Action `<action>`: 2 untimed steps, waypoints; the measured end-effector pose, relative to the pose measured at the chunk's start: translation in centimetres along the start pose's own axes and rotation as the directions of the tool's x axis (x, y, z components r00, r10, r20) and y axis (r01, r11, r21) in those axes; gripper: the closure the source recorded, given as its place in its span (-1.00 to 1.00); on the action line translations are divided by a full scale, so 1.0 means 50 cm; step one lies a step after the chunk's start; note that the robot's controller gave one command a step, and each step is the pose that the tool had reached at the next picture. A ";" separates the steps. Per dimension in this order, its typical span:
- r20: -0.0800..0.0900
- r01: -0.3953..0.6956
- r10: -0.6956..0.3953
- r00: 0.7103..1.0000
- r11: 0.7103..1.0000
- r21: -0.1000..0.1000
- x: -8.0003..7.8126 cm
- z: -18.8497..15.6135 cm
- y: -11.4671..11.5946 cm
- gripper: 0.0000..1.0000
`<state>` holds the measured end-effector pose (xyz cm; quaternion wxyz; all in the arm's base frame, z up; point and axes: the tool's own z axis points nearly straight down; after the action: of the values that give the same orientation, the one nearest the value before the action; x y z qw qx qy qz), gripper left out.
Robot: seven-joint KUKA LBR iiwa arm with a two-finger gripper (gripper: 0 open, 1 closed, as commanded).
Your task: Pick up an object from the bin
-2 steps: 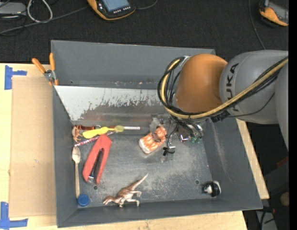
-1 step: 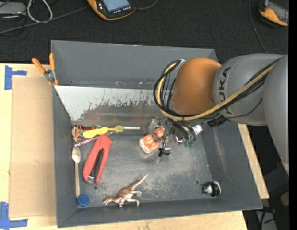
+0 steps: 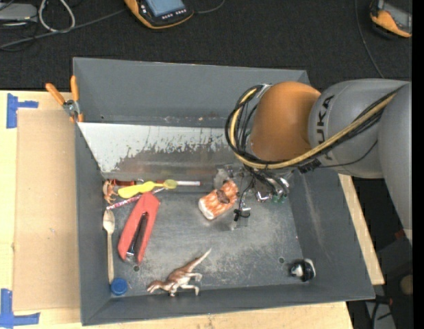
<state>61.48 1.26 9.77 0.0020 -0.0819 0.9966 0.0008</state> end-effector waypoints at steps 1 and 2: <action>-0.007 -0.020 0.020 1.000 1.000 -0.002 0.004 0.021 -0.035 1.00; -0.007 -0.021 0.021 1.000 1.000 -0.002 0.004 0.021 -0.035 1.00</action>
Offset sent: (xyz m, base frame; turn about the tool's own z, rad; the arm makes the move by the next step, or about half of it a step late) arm 0.0000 0.0000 0.0000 0.0000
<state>61.55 -0.48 8.71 -0.0014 -0.0716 0.9974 0.0015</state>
